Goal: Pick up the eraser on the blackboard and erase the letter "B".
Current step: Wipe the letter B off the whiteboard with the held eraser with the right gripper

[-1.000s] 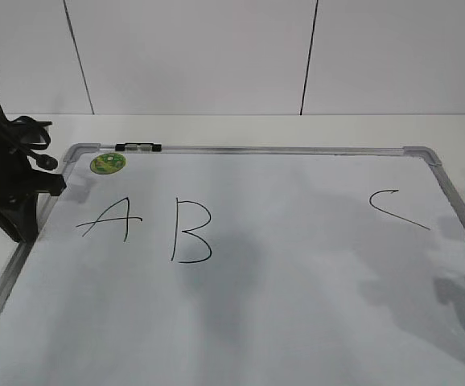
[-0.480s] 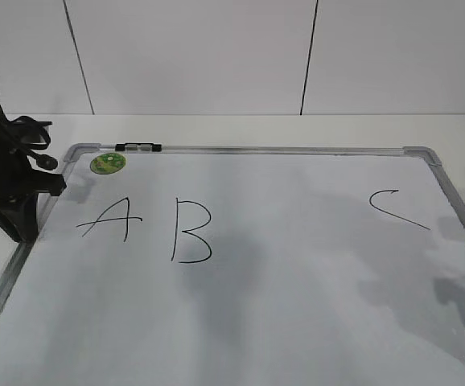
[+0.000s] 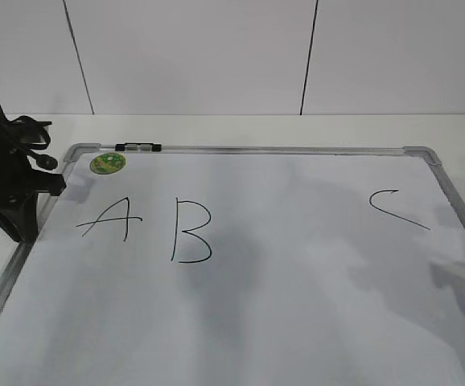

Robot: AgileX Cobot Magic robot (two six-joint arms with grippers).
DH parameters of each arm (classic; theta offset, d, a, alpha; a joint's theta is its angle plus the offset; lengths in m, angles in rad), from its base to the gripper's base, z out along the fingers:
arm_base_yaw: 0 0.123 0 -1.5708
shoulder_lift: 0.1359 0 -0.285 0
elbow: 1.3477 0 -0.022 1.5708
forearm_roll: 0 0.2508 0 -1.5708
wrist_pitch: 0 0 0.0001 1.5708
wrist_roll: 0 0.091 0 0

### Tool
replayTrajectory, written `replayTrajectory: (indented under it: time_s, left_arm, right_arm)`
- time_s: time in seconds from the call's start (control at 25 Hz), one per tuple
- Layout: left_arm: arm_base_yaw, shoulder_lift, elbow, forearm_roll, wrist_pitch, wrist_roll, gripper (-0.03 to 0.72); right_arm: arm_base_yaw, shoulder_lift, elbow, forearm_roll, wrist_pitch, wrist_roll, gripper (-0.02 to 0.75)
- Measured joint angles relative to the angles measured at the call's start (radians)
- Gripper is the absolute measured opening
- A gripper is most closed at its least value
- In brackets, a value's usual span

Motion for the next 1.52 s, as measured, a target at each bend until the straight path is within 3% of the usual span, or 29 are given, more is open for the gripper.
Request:
replayTrajectory:
  time_s: [0.32, 0.56, 1.12, 1.52]
  left_arm:
    - [0.0, 0.0, 0.0, -0.001, 0.0, 0.0, 0.08]
    - [0.0, 0.0, 0.0, -0.002, 0.002, 0.0, 0.08]
    - [0.0, 0.0, 0.0, -0.002, 0.003, 0.0, 0.085]
    - [0.0, 0.0, 0.0, -0.007, 0.005, 0.0, 0.089]
  right_arm:
    - [0.0, 0.0, -0.088, 0.022, 0.119, 0.002, 0.531]
    - [0.019, 0.0, -0.249, 0.069, 0.194, 0.023, 0.531]
    - [0.46, 0.293, -0.692, 0.001, 0.21, 0.112, 0.53]
    - [0.627, 0.598, -1.025, -0.044, 0.214, 0.085, 0.529]
